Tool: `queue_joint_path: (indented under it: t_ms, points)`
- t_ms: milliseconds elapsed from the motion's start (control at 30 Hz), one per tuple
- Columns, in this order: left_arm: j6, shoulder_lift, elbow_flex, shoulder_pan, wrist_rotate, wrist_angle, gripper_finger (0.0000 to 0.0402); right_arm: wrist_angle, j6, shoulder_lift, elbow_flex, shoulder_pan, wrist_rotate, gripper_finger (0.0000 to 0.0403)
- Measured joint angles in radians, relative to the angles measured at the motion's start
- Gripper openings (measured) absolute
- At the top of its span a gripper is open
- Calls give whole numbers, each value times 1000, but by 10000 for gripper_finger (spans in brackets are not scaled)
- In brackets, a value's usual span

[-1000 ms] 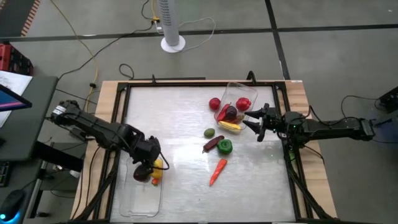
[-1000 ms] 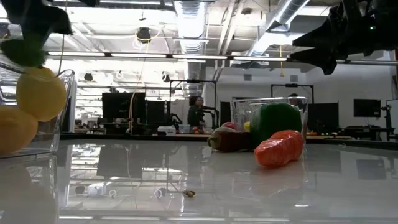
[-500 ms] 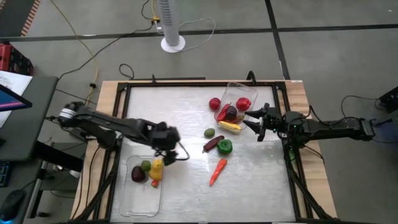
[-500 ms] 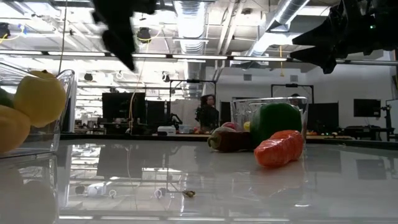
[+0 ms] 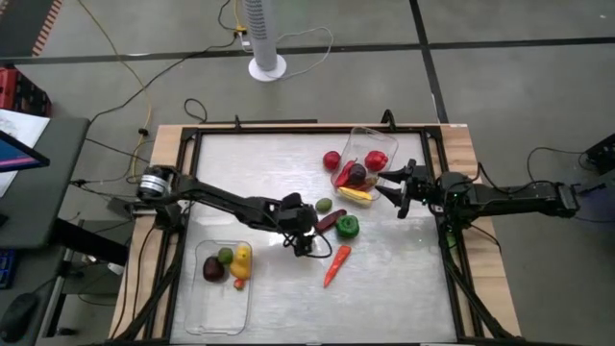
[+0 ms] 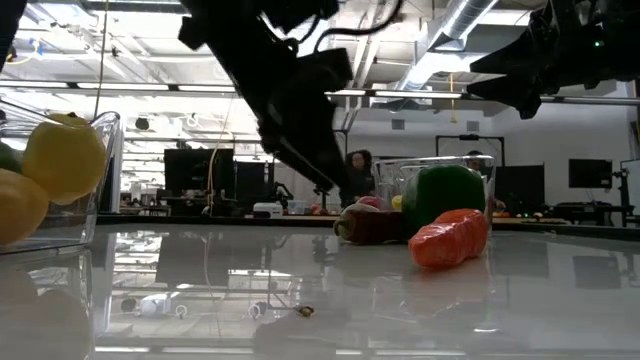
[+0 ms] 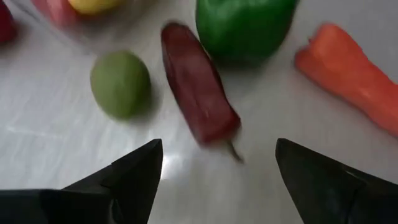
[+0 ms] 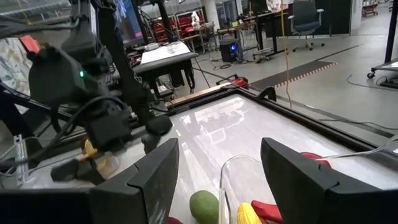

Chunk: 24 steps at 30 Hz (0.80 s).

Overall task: Sort produce into baskets
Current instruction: Put the dark red chili pepper into the top transparent bin

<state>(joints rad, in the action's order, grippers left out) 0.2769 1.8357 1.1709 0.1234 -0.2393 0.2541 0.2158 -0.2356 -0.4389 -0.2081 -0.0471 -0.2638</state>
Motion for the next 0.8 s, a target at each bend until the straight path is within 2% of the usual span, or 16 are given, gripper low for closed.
queue_joint_path:
  t_ms: [67, 233, 567, 667, 800]
  points:
    - [-15, 27, 0, 0, -36, -63, 291, 1, 0, 0, 0, 0, 0, 256]
    - [-19, 94, 0, 0, -36, -197, 285, 1, -1, 0, 0, 2, 0, 256]
    - [24, 182, 0, -2, -66, -243, 277, 1, -2, 0, 0, 1, 0, 256]
    - [15, 182, 0, -2, -86, -248, 251, 1, -2, 0, 0, 1, 0, 256]
    - [-5, 178, 0, -2, -99, -241, 191, 1, -2, 0, 0, 1, 0, 256]
